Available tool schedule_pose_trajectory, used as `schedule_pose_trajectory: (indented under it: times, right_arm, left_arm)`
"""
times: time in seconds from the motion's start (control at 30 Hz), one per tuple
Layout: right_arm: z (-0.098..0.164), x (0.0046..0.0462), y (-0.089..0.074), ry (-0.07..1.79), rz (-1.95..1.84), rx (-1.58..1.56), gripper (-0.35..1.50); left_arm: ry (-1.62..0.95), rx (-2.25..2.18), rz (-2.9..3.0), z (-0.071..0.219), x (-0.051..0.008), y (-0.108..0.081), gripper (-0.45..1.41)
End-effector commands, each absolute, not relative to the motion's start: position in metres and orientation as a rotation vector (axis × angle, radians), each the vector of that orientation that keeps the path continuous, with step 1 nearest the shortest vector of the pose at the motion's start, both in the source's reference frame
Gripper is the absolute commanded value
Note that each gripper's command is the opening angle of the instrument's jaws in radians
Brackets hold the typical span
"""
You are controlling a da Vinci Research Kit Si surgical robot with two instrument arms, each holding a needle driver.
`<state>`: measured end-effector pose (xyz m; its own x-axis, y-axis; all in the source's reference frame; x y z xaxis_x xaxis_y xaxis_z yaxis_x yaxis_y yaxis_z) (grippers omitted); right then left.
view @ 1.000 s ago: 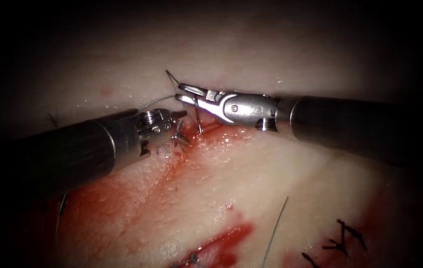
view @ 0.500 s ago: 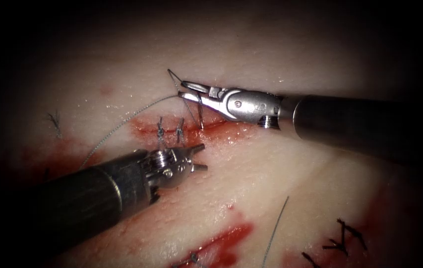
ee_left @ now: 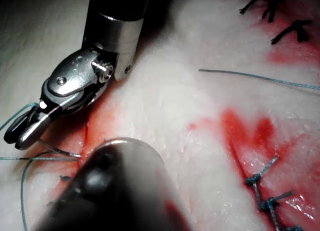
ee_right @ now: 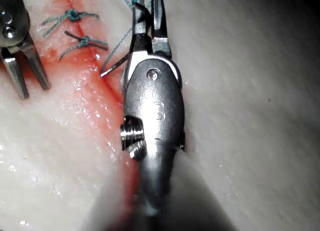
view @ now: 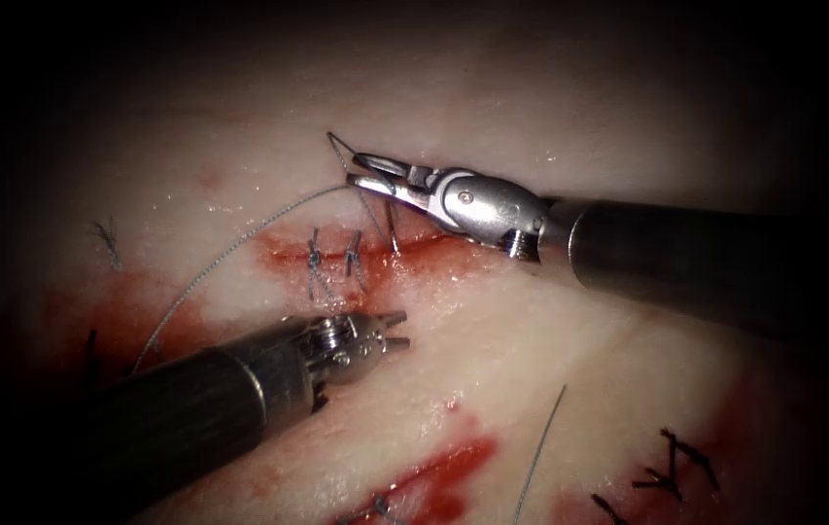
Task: Wound Closure
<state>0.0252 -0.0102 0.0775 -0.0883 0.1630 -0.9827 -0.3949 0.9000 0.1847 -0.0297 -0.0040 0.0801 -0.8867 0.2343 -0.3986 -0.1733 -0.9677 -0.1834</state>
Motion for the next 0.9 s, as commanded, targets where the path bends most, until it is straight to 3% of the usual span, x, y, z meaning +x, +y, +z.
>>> schedule_pose_trajectory:
  times: [0.03, 0.9]
  right_arm:
    - [0.0779, 0.0260, -0.0096, 1.599, 0.470, -0.184, -0.35]
    - [0.0773, 0.0258, -0.0093, 1.576, 0.610, -0.038, -0.35]
  left_arm:
    - [-0.211, -0.633, 2.850, 0.0807, -0.0302, -0.0033, 0.37]
    - [-0.244, -0.636, 2.843, 0.0820, -0.0297, -0.0032, 0.37]
